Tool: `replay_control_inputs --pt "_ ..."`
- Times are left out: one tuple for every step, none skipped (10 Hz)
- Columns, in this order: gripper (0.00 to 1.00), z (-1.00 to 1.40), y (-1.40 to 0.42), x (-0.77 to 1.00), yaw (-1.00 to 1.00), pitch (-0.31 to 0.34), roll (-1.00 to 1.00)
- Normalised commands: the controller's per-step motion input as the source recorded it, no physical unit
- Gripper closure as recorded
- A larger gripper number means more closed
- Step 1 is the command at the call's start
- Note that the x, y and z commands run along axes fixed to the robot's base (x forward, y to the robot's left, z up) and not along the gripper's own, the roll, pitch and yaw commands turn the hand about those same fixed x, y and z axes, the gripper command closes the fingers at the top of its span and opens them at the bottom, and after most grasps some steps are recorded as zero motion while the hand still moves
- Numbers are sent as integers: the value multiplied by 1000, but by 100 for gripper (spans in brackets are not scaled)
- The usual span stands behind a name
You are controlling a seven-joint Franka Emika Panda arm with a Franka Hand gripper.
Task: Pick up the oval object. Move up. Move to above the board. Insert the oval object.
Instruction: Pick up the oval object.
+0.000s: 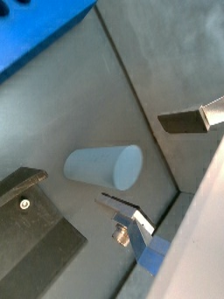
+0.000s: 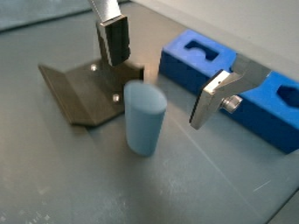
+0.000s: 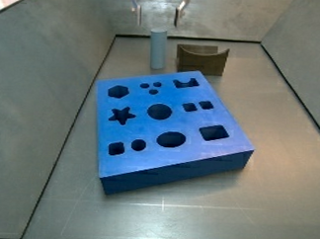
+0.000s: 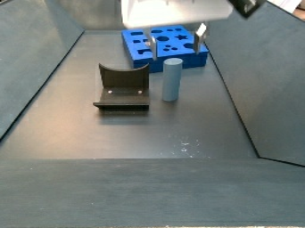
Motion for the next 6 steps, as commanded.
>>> replay_control_inputs --pt "0 -1000 0 -157 191 -107 33" --pt "0 -663 0 0 103 -51 0" --pt "0 0 0 0 0 0 -4" --pt "0 -320 60 0 0 0 -20" --pt "0 -969 163 -83 37 -150 23" --pt "0 -329 194 0 6 -27 -36"
